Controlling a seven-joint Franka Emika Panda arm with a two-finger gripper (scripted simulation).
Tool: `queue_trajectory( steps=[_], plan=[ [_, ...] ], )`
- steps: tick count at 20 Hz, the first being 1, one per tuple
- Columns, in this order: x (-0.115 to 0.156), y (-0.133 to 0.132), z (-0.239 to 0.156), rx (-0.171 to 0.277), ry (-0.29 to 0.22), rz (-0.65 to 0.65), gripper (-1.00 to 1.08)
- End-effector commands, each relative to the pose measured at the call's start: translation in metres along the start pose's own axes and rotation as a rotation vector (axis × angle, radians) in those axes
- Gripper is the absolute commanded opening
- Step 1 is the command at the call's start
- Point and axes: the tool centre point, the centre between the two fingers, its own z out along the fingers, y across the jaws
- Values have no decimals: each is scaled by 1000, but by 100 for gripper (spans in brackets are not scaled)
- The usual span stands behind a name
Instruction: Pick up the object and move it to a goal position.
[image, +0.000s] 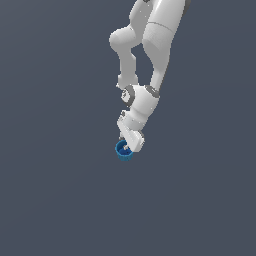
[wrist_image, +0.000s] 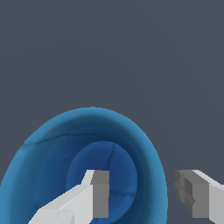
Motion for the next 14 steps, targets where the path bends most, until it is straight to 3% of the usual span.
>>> queue_trajectory(
  steps=[1, 6, 7, 14],
  plan=[
    [0, 1, 2, -5, 9, 21, 28],
    [-1, 2, 4, -10, 13, 36, 28],
    [-1, 2, 4, -10, 13, 36, -100],
    [-1, 2, 4, -10, 13, 36, -100]
  ],
)
